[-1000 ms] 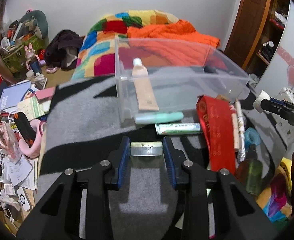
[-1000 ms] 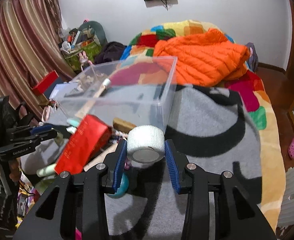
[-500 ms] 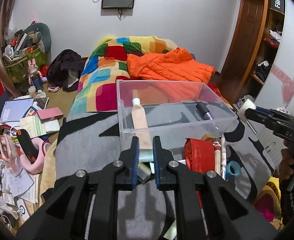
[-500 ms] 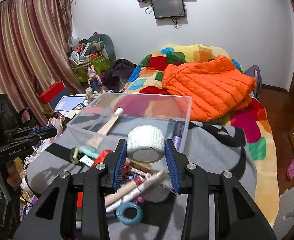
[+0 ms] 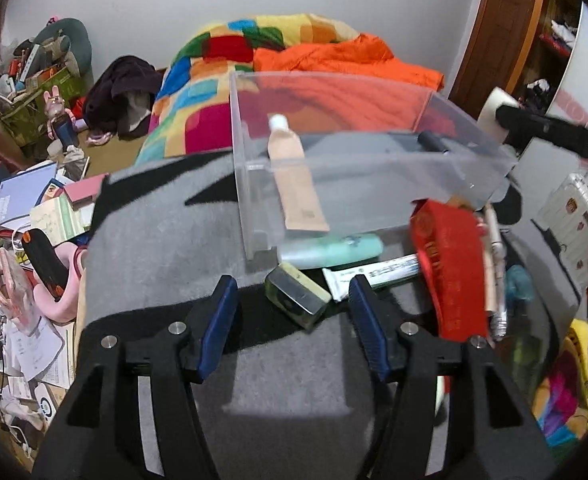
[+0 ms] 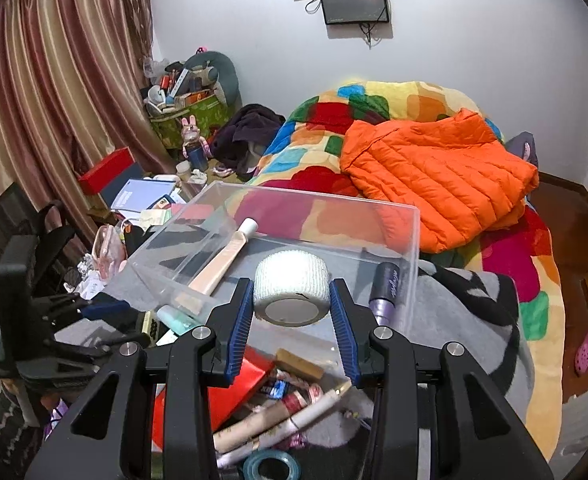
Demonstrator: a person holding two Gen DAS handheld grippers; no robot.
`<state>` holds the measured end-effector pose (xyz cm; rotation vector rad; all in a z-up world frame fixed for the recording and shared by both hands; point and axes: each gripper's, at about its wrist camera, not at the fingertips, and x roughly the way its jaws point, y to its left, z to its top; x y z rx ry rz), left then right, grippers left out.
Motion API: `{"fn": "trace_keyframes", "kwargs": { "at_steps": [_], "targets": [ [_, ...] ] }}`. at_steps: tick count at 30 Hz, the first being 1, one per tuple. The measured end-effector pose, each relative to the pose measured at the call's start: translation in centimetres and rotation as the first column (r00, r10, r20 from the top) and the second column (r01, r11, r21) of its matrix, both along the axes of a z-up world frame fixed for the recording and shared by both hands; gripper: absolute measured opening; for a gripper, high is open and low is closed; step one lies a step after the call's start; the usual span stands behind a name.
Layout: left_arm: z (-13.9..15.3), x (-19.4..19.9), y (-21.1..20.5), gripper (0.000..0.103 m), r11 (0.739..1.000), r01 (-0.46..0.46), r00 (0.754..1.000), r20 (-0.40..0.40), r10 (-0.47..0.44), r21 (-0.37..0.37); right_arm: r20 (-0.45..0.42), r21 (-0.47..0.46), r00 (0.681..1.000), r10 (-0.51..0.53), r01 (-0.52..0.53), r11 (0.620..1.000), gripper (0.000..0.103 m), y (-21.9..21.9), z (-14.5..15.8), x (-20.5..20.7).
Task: Organize objects
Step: 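Carry both items over the clear box while the right tool releases the tape inside, then lower the small box into the clear box and open the left tool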
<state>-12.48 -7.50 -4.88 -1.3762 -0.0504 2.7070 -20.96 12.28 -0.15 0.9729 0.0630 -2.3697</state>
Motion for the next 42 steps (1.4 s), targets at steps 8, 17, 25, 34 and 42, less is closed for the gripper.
{"fn": "trace_keyframes", "kwargs": {
  "at_steps": [8,17,25,34,42],
  "targets": [
    [-0.9,-0.3,0.4,0.035,1.0,0.015,1.0,0.023,-0.014,-0.027,0.065,0.071,0.998,-0.002,-0.003,0.997,0.035,-1.9,-1.6,-2.9],
    [3.9,1.7,-0.5,0.035,0.998,-0.012,0.993,-0.115,0.018,0.054,0.132,0.124,0.991,-0.006,-0.01,0.992,0.036,-2.9,-3.6,-5.1],
    [7.5,-0.2,-0.2,0.035,0.998,-0.022,0.98,-0.196,0.033,0.059,0.156,0.108,0.988,0.004,-0.021,0.994,0.041,-2.7,-3.5,-4.6],
    [6.1,-4.5,0.4,0.035,0.999,-0.035,0.992,-0.124,0.036,0.006,0.119,0.05,0.993,0.011,-0.017,0.999,0.052,-1.2,-1.8,-2.5],
    [5.2,-4.6,0.7,0.035,1.0,-0.027,0.995,-0.093,0.027,-0.001,0.099,-0.007,0.995,0.021,-0.02,1.0,0.055,1.2,-1.0,0.8]
  ]
}}
